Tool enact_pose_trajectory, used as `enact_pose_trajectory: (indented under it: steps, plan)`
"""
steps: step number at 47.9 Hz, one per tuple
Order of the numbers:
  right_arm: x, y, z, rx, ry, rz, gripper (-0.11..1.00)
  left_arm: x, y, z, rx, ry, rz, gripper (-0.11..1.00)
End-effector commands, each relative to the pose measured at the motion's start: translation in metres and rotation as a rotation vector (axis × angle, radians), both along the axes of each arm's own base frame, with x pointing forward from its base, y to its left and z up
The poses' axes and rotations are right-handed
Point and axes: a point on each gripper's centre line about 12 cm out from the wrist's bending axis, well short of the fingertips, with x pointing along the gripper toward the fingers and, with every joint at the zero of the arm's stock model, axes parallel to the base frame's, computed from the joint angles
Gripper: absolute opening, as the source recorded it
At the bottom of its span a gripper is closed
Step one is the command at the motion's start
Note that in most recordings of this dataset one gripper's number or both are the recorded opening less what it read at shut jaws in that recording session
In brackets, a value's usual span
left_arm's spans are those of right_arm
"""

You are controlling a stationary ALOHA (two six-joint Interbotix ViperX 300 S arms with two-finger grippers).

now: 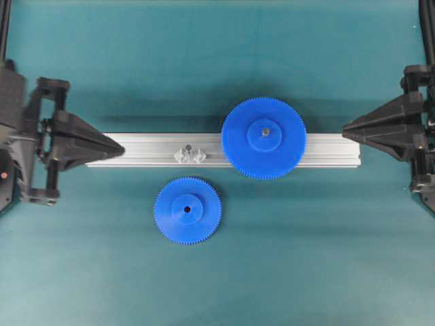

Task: Insert the small gear onto the shaft.
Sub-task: 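Move the left gripper from rest toward the loose blue gear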

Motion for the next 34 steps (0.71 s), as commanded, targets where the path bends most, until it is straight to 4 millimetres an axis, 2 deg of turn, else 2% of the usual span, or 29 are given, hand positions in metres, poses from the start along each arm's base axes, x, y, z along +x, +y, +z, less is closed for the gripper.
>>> enact_pose_trajectory:
  steps: [1,8,12,15,21,25,27,34]
  plan:
    - [0.002,-0.002,0.006,0.003,0.021,-0.011,0.21,0.013,-0.002,0.009,0.005,0.044,-0.004,-0.01]
    - [0.0,-0.002,-0.002,0.005,0.101,-0.008,0.21,0.033,-0.003,0.008,-0.001,0.117,-0.002,0.06]
    - [-0.002,-0.002,-0.008,0.009,0.159,-0.006,0.21,0.041,-0.004,0.002,-0.006,0.16,0.0,0.17]
    - [-0.004,-0.002,-0.012,0.008,0.193,-0.006,0.21,0.046,-0.005,-0.003,-0.005,0.192,-0.001,0.31]
    - [-0.005,-0.002,-0.014,0.011,0.227,-0.004,0.21,0.056,-0.007,-0.006,-0.008,0.215,-0.004,0.68]
    - [-0.006,-0.003,-0.015,0.012,0.236,-0.01,0.21,0.062,-0.008,-0.012,-0.002,0.247,-0.01,0.87]
    - [-0.006,-0.005,-0.016,0.014,0.24,-0.022,0.21,0.063,-0.01,-0.015,0.004,0.272,-0.017,0.9]
    - [-0.007,-0.011,-0.017,0.011,0.243,-0.051,0.21,0.071,-0.02,-0.033,0.016,0.389,-0.044,0.89]
